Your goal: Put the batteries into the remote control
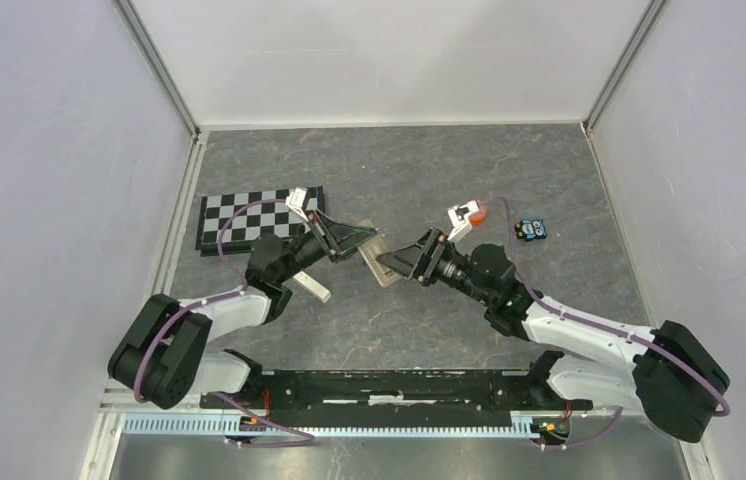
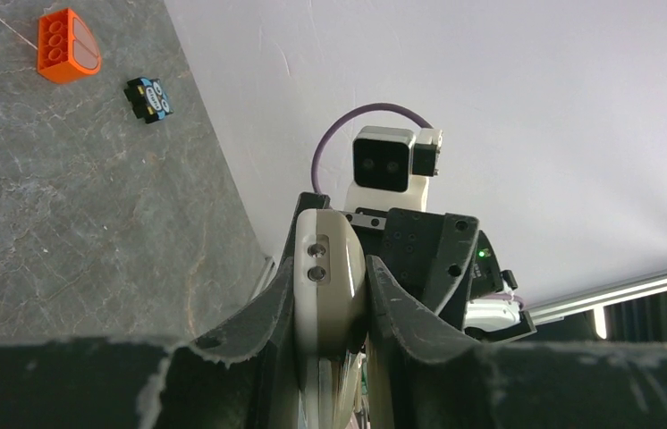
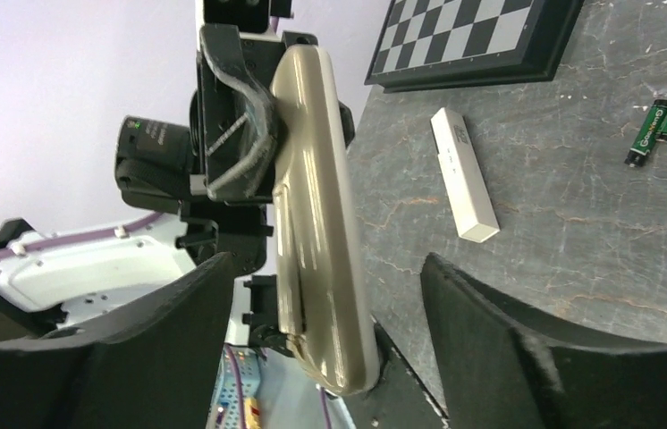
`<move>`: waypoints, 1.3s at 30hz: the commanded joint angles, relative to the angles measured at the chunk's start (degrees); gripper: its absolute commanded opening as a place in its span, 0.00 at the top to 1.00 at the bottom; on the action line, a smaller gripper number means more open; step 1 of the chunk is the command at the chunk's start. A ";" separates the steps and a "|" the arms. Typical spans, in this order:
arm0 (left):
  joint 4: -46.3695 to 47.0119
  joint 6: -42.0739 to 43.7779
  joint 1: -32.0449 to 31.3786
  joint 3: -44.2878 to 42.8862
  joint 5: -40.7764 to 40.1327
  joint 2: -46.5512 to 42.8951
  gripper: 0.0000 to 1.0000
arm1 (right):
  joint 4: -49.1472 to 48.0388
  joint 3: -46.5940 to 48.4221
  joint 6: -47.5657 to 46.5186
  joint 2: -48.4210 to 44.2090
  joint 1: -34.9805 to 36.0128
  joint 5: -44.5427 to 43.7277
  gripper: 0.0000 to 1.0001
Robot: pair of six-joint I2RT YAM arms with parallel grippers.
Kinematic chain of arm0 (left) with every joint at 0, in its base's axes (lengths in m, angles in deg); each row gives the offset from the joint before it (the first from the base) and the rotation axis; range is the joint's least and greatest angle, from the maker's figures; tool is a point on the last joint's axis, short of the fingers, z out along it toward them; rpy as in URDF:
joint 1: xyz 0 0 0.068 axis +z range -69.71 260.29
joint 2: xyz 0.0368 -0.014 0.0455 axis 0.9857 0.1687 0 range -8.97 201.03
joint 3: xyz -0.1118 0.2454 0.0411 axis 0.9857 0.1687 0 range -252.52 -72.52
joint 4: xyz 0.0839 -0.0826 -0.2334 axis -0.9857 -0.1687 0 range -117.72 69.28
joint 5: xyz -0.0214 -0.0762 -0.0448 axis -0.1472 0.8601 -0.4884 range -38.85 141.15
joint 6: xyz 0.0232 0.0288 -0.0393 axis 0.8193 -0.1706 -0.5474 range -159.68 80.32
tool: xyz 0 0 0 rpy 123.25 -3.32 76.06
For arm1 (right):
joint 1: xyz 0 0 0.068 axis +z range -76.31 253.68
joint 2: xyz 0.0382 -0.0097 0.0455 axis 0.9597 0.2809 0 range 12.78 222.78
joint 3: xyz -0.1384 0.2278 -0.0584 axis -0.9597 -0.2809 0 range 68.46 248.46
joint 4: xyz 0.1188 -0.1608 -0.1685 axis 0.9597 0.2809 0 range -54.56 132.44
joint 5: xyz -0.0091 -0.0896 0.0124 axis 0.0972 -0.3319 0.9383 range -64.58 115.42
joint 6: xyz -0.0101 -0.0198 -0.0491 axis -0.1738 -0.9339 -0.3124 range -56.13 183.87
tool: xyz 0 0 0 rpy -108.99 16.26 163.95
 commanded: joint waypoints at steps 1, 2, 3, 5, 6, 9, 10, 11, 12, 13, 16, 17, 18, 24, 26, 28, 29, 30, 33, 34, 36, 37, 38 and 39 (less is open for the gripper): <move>3.63 -2.86 -0.31 -2.36 1.82 -0.74 0.98 | -4.67 -2.22 -1.65 -1.32 -0.13 3.16 0.27; 3.57 -3.04 -0.35 -2.52 2.00 -0.85 0.98 | -5.39 -2.42 -1.99 -1.16 -0.14 3.58 0.33; 3.62 -3.21 -0.31 -2.62 2.18 -0.88 0.98 | -5.53 -2.71 -2.01 -1.14 -0.14 3.55 0.39; 3.60 -3.33 -0.30 -2.85 2.78 -1.03 0.98 | -6.11 -3.54 -2.00 -1.08 -0.14 2.71 0.52; 3.54 -3.33 -0.29 -2.89 3.06 -1.18 0.98 | -6.28 -3.83 -1.92 -1.22 -0.14 2.12 0.58; 3.15 -2.77 -0.29 -2.98 3.88 -1.61 0.98 | -5.96 -3.75 -2.29 -0.63 -0.14 1.16 0.70; 3.01 -2.57 -0.29 -3.04 4.23 -1.60 0.98 | -5.90 -3.73 -2.77 -0.40 -0.14 1.02 0.71; 2.88 -2.46 -0.30 -2.99 4.47 -1.69 0.98 | -5.01 -3.52 -3.31 -0.28 -0.14 0.50 0.71; 2.84 -2.45 -0.29 -2.98 4.61 -1.84 0.98 | -4.03 -3.25 -3.86 -0.19 -0.16 0.00 0.71; 2.73 -2.50 -0.30 -3.06 4.93 -1.93 0.98 | -2.89 -2.92 -5.07 -0.06 -0.14 -0.29 0.71; 2.88 -3.60 -0.29 -3.79 6.17 -1.86 0.98 | 0.20 -1.99 -8.36 0.42 -0.14 -1.31 0.71; 2.93 -4.25 -0.35 -4.00 6.45 -1.94 0.98 | 0.97 -1.51 -9.70 0.77 -0.14 -1.56 0.72; 2.93 -4.80 -0.29 -4.22 6.75 -2.07 0.98 | 1.79 -1.15 -10.84 1.30 -0.14 -1.82 0.72; 2.53 -3.07 -1.59 -5.77 8.74 -3.05 0.98 | 2.23 0.07 -8.15 5.93 -0.07 -2.69 0.70; 2.43 -1.51 -1.94 -5.88 9.43 -3.39 0.98 | 4.58 1.39 -6.06 7.23 -0.14 -3.89 0.69; 2.28 -0.12 -2.16 -5.92 10.01 -3.69 0.98 | 6.76 2.49 -4.77 7.96 -0.13 -4.99 0.67; 2.06 0.14 -2.28 -6.04 10.48 -3.68 0.98 | 7.27 2.88 -4.68 8.05 -0.14 -5.36 0.66; 2.13 0.21 -2.39 -6.32 11.06 -3.43 0.98 | 6.87 2.97 -4.85 8.04 -0.14 -5.52 0.64; 2.38 -0.84 -2.53 -6.41 12.16 -3.02 0.98 | 5.70 3.20 -6.59 7.75 -0.14 -6.16 0.61; 2.76 -1.16 -2.53 -6.42 12.38 -2.86 0.98 | 5.30 3.19 -7.47 7.46 -0.14 -6.14 0.60; 3.10 -1.02 -2.48 -6.48 12.73 -2.88 0.98 | 3.06 2.57 -9.15 6.39 -0.13 -5.18 0.54; 2.76 -0.44 -2.43 -6.42 12.74 -3.01 0.98 | 2.76 2.29 -10.18 5.75 -0.16 -4.78 0.50; 2.14 0.31 -2.39 -6.66 12.95 -3.17 0.98 | 3.11 2.11 -11.18 4.62 -0.22 -4.57 0.44; 1.48 1.08 -2.39 -6.87 13.13 -3.29 0.98 | 3.57 2.01 -12.23 3.30 -0.22 -4.43 0.38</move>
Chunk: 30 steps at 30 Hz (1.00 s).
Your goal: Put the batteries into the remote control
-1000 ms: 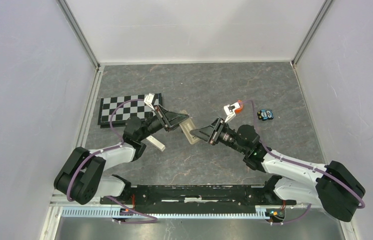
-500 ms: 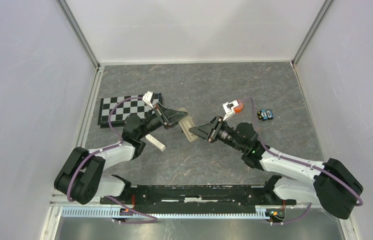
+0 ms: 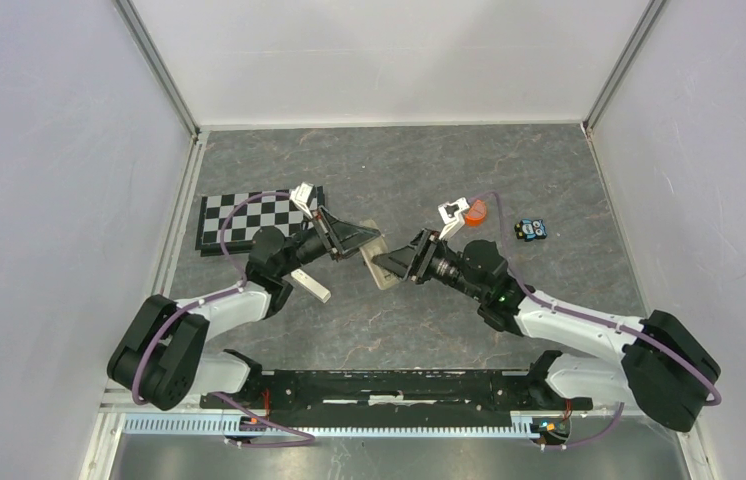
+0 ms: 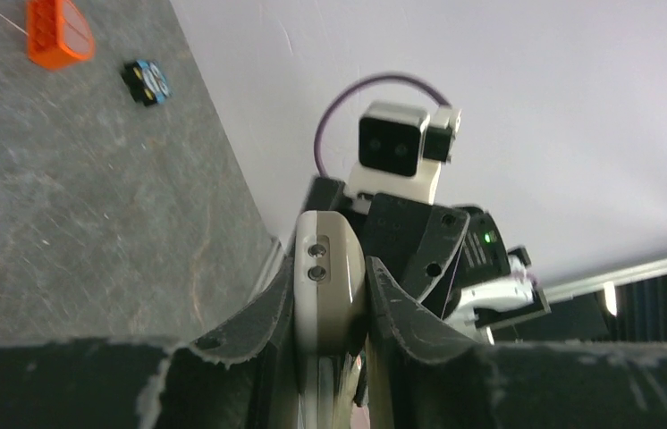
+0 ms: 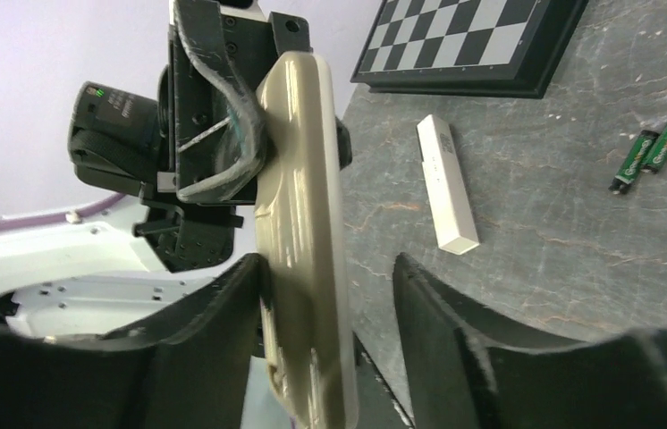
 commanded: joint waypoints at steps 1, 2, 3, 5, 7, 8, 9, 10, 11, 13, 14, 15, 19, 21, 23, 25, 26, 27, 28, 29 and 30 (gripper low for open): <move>5.29 0.51 -3.14 -4.39 9.78 -2.83 0.98 | 6.02 0.17 -8.59 -2.21 -0.48 -4.65 0.34; 5.13 1.15 -3.14 -4.49 10.16 -2.78 0.98 | 5.62 -0.09 -9.88 -3.91 -0.61 -3.54 0.29; 5.40 1.67 -3.14 -4.62 10.65 -2.70 0.98 | 4.57 -0.37 -11.86 -5.28 -0.73 -2.18 0.25; 6.34 2.52 -3.14 -4.66 12.02 -2.32 0.98 | 3.20 -0.79 -16.04 -8.74 -0.91 1.30 0.18; 8.74 2.38 -3.16 -4.50 13.40 -1.78 0.98 | 3.90 -0.16 -20.84 -10.82 -1.10 5.80 0.12; 10.68 1.86 -3.14 -4.42 14.10 -1.34 0.98 | 4.77 0.53 -22.58 -11.33 -1.11 7.98 0.11; 12.22 1.16 -3.14 -4.39 14.52 -0.92 0.98 | 6.21 1.69 -24.43 -11.34 -1.17 10.49 0.10; 14.13 0.63 -3.14 -4.48 15.03 -0.52 0.98 | 8.46 2.76 -25.75 -10.94 -1.19 11.82 0.10; 15.54 -0.11 -3.16 -4.43 15.40 -0.16 0.98 | 9.83 3.88 -26.70 -10.48 -1.19 13.34 0.10; 17.55 -0.79 -3.14 -4.52 15.56 0.26 0.98 | 10.45 5.02 -26.82 -9.12 -1.17 15.70 0.10; 17.61 -0.82 -3.14 -4.66 15.39 0.15 0.98 | 10.46 5.64 -26.60 -8.11 -1.19 17.08 0.11; 17.55 -0.66 -3.16 -4.58 15.11 0.09 0.98 | 10.29 6.26 -26.43 -7.29 -1.19 18.05 0.12; 14.26 0.85 -3.14 -4.66 14.42 -0.76 0.96 | 8.85 6.76 -24.76 -4.79 -1.19 18.41 0.24; 10.20 3.00 -3.14 -4.66 13.64 -2.14 0.92 | 6.42 6.34 -23.41 -4.28 -1.17 18.46 0.36; 3.82 6.32 -3.16 -4.75 12.24 -4.20 0.85 | 4.02 6.19 -22.03 -3.80 -1.19 19.23 0.51; -5.58 11.05 -3.15 -5.63 9.94 -6.61 0.73 | 3.28 6.54 -21.42 -3.37 -1.19 19.42 0.68; -10.22 13.29 -3.14 -6.20 8.57 -8.01 0.65 | 3.52 6.75 -21.38 -3.28 -1.15 19.20 0.76; -15.29 15.97 -3.14 -6.82 6.83 -9.14 0.55 | 4.41 7.11 -21.74 -3.32 -1.19 18.72 0.80; -18.96 17.74 -3.14 -7.26 4.85 -10.41 0.47 | 5.21 7.39 -22.30 -3.52 -1.19 17.93 0.85; -22.91 19.68 -3.14 -7.74 3.32 -11.43 0.40 | 6.85 7.74 -23.06 -3.92 -1.19 16.40 0.87; -26.46 21.48 -3.14 -8.06 1.32 -12.50 0.30 | 8.76 8.36 -24.05 -4.26 -1.19 14.87 0.89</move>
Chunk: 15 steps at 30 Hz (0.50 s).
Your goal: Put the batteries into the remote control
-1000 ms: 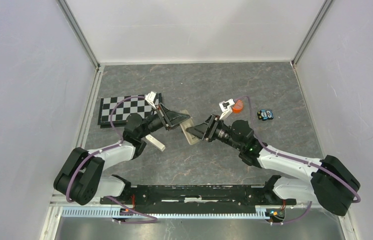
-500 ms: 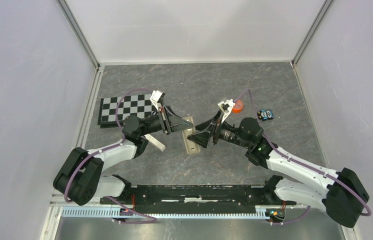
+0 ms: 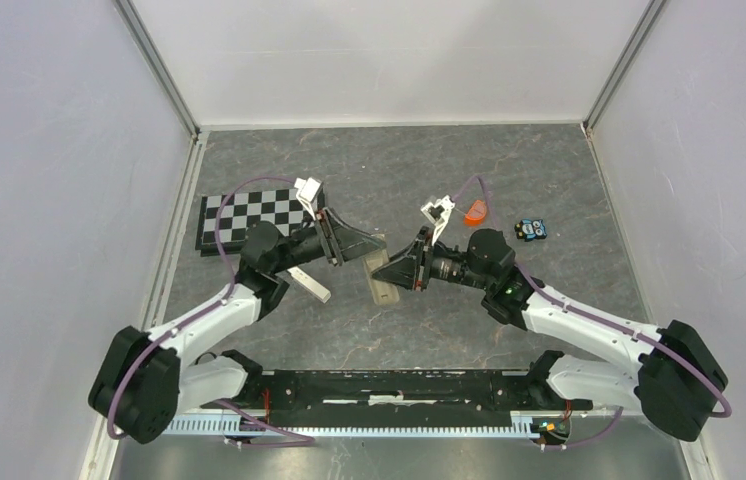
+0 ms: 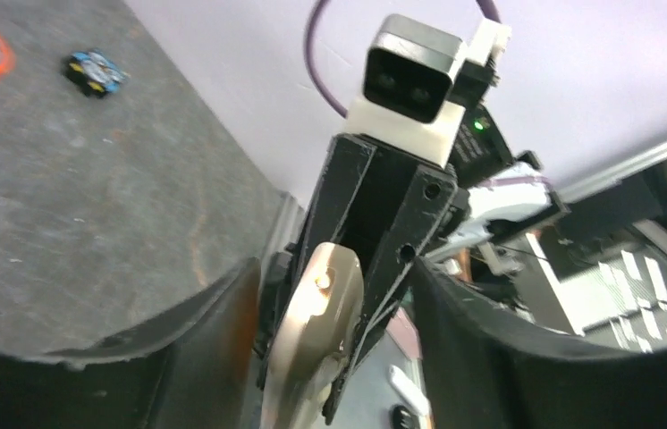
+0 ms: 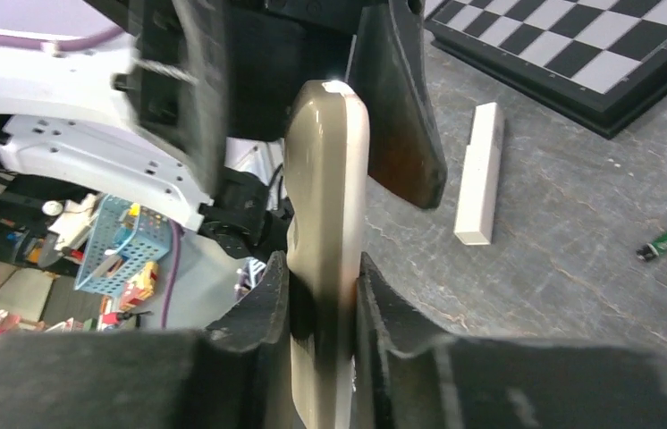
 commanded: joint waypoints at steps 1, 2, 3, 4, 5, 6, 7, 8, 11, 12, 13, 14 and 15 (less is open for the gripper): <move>-21.04 11.25 -0.12 -3.92 -10.35 -5.55 0.22 | 5.18 3.64 -5.16 -1.07 0.00 -6.23 0.90; -24.79 12.82 -0.13 -4.30 -13.23 -6.30 0.13 | 7.67 4.31 -6.32 -1.45 -0.09 -8.17 0.91; -28.69 14.26 -0.12 -4.99 -16.10 -7.26 0.05 | 10.84 4.93 -7.74 -1.78 -0.10 -10.91 0.91; -33.25 16.30 -0.13 -5.82 -19.36 -8.03 0.01 | 14.12 5.54 -8.88 -2.14 -0.21 -13.95 0.91; -38.37 18.04 -0.13 -6.81 -22.56 -8.77 0.00 | 16.91 6.11 -10.43 -2.40 -0.43 -16.47 0.91; -42.95 19.73 -0.13 -7.89 -27.26 -9.59 0.00 | 20.55 6.86 -12.11 -2.62 -0.68 -19.92 0.91; -47.95 20.98 -0.04 -8.92 -32.46 -10.12 0.00 | 24.35 8.15 -13.64 -2.50 -1.03 -23.79 0.92; -52.73 21.73 -0.06 -9.82 -36.20 -10.67 0.00 | 29.66 9.32 -15.77 -2.24 -1.35 -29.48 0.92; -66.44 21.77 0.17 -12.08 -50.57 -11.33 0.00 | 43.91 13.25 -20.50 0.47 -2.73 -49.32 0.91; -68.90 21.81 0.39 -12.37 -53.22 -11.50 0.00 | 47.88 14.28 -21.22 2.01 -3.96 -55.14 0.91; -71.33 21.26 0.49 -12.47 -55.48 -11.82 0.00 | 50.51 14.73 -21.48 3.20 -5.29 -59.38 0.91; -73.24 20.59 0.58 -12.43 -57.01 -12.21 0.00 | 53.05 14.95 -21.52 4.78 -6.50 -63.56 0.91; -74.53 20.28 0.67 -12.15 -57.94 -12.51 0.00 | 54.65 14.84 -21.69 5.87 -7.82 -66.62 0.91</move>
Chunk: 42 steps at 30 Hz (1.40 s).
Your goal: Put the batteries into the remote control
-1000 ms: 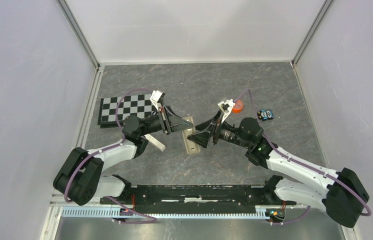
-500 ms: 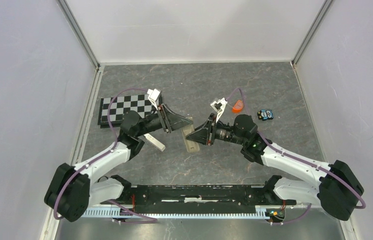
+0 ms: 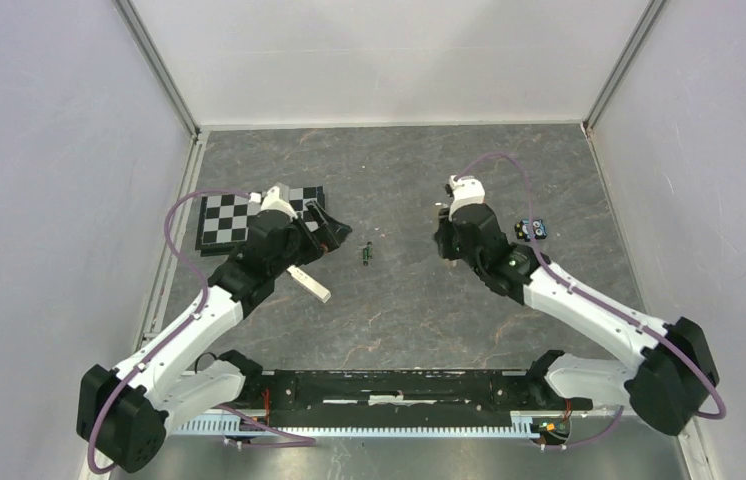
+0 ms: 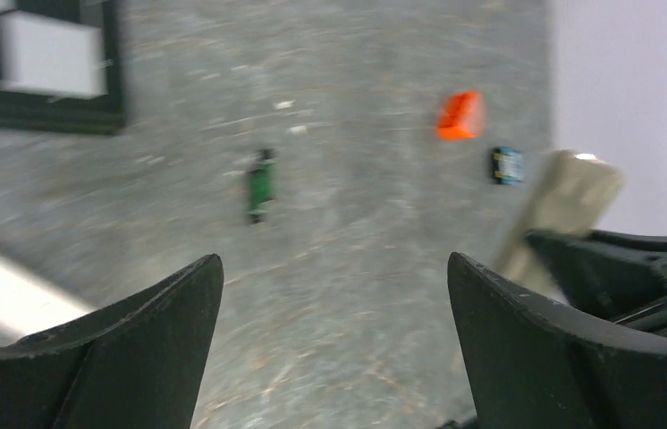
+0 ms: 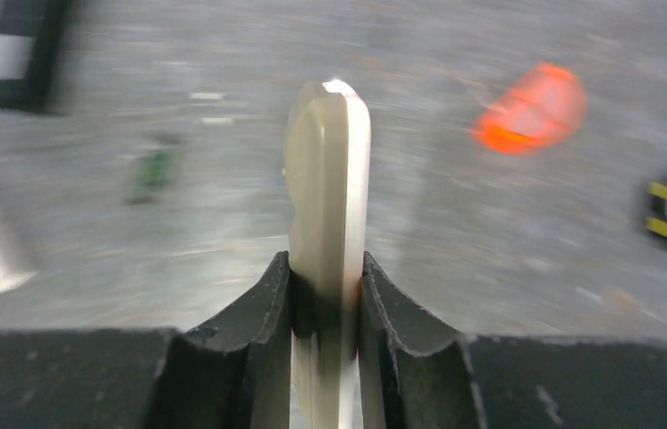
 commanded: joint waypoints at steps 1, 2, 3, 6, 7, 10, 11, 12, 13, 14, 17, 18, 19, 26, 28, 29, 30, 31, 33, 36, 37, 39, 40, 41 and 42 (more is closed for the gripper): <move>-16.64 2.57 0.57 -1.36 -15.46 -2.37 0.00 | 18.04 2.46 -4.94 5.84 -5.59 -28.18 0.91; -16.73 2.29 0.54 -0.84 -15.57 -2.77 0.00 | 19.12 2.20 -4.88 7.11 -7.35 -29.65 0.91; -16.65 2.13 0.57 -0.35 -15.50 -3.22 0.00 | 19.92 1.81 -5.04 8.58 -8.77 -31.04 0.91; -16.04 2.13 0.57 0.77 -14.25 -3.94 0.00 | 21.19 0.69 -5.57 12.50 -12.68 -34.06 0.92; -15.83 2.38 0.58 0.79 -13.81 -3.95 0.00 | 21.40 0.41 -5.93 13.66 -13.53 -34.53 0.92; -15.58 3.30 0.62 0.64 -12.18 -3.76 0.00 | 22.42 0.04 -6.20 17.15 -14.93 -35.89 0.93; -15.52 3.50 0.63 0.54 -11.70 -3.53 0.00 | 22.45 -0.11 -6.30 18.13 -15.15 -35.99 0.93; -15.49 3.69 0.67 0.49 -11.31 -3.40 0.00 | 22.27 -0.30 -6.68 18.96 -15.17 -35.58 0.92; -15.48 3.71 0.67 0.37 -11.07 -3.32 0.00 | 22.24 -0.32 -6.79 19.89 -15.18 -34.98 0.91; -15.49 3.71 0.66 0.36 -10.86 -3.26 0.00 | 22.17 -0.32 -6.86 20.69 -15.17 -34.32 0.89; -15.40 3.78 0.63 0.24 -10.72 -3.17 0.00 | 21.81 -0.48 -7.28 22.18 -15.12 -33.10 0.77; -15.46 3.84 0.67 0.21 -10.63 -3.16 0.00 | 21.82 -0.49 -7.33 22.49 -15.17 -32.74 0.73; -15.56 3.88 0.65 0.17 -10.64 -3.18 0.00 | 21.61 -0.57 -7.54 22.52 -15.14 -32.25 0.70; -16.27 4.54 0.79 -0.54 -10.71 -2.74 0.00 | 19.23 -1.58 -9.24 21.91 -15.19 -26.65 0.61; -16.49 4.65 0.84 -0.61 -10.70 -2.80 0.00 | 18.64 -2.02 -9.56 21.81 -15.15 -25.28 0.59; -16.52 4.68 0.87 -0.61 -10.71 -2.87 0.00 | 18.43 -2.23 -9.66 21.86 -15.17 -24.73 0.58; -16.62 4.74 0.93 -0.67 -10.75 -2.92 0.00 | 18.24 -2.40 -9.62 21.96 -15.17 -24.52 0.59; -16.71 4.76 0.93 -0.76 -10.70 -2.90 0.00 | 18.13 -2.51 -9.73 21.97 -15.16 -23.53 0.59; -16.69 5.53 1.02 -0.92 -10.29 -2.95 0.00 | 17.95 -2.33 -9.43 21.48 -15.05 -21.70 0.58; -17.88 6.22 1.11 -1.93 -10.95 -3.01 0.00 | 17.19 -2.25 -9.04 18.81 -14.44 -17.86 0.52; -18.31 6.26 1.11 -2.29 -11.44 -3.10 0.00 | 16.77 -2.17 -9.05 17.47 -14.26 -16.25 0.49; -19.19 6.43 1.19 -2.61 -12.17 -3.57 0.00 | 16.18 -1.67 -8.75 14.76 -13.59 -12.36 0.43; -19.63 6.43 1.28 -2.88 -12.76 -3.84 0.00 | 15.52 -1.42 -8.77 13.28 -12.71 -10.45 0.39; -20.14 6.43 1.37 -3.05 -13.15 -4.23 0.00 | 14.46 -1.29 -9.11 12.01 -11.70 -7.67 0.35; -20.64 6.39 1.50 -3.15 -13.70 -4.55 0.00 | 12.56 -1.33 -9.17 10.68 -9.94 -5.62 0.31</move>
